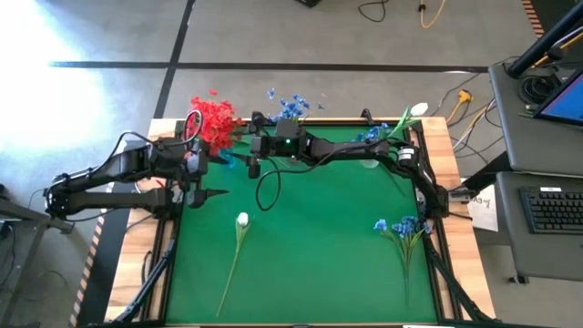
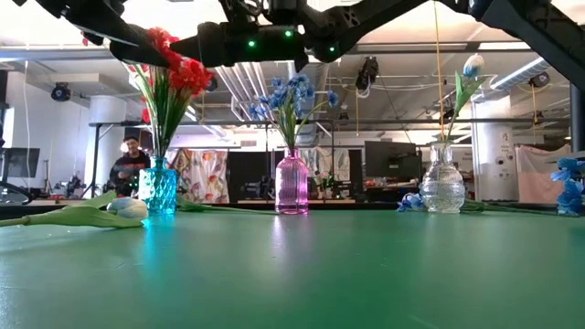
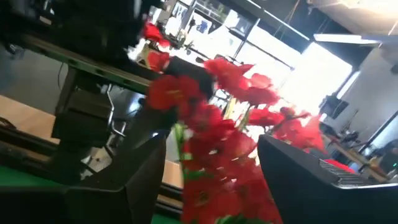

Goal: Sort flowers into vase by color
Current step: Put the red flowers into the blue vase

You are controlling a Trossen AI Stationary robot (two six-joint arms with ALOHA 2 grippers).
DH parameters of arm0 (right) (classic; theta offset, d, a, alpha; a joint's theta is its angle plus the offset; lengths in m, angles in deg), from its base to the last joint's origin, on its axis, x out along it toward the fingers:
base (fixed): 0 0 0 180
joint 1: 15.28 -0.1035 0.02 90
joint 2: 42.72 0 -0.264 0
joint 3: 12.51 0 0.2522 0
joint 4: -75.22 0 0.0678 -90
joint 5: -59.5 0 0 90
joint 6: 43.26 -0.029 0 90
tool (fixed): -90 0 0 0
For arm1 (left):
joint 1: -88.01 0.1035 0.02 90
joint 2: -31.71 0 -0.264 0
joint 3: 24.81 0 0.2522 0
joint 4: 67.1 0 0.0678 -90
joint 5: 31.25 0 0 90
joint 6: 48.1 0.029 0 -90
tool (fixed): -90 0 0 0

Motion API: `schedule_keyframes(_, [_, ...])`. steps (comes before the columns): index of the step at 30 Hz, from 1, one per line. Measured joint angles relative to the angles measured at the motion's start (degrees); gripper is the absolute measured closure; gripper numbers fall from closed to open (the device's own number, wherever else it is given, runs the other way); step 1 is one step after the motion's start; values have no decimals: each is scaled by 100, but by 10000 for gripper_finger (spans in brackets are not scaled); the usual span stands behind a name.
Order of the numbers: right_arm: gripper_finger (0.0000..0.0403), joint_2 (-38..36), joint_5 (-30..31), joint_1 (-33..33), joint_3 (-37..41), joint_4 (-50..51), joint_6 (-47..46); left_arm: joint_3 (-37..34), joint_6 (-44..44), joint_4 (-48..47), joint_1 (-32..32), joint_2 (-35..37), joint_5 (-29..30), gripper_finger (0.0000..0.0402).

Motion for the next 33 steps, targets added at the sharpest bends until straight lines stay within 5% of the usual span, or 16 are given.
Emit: schedule_keyframes(33, [187, 369, -247, 92, -11, -861, -331, 0, -648, 1301, -4, -466, -318, 2])
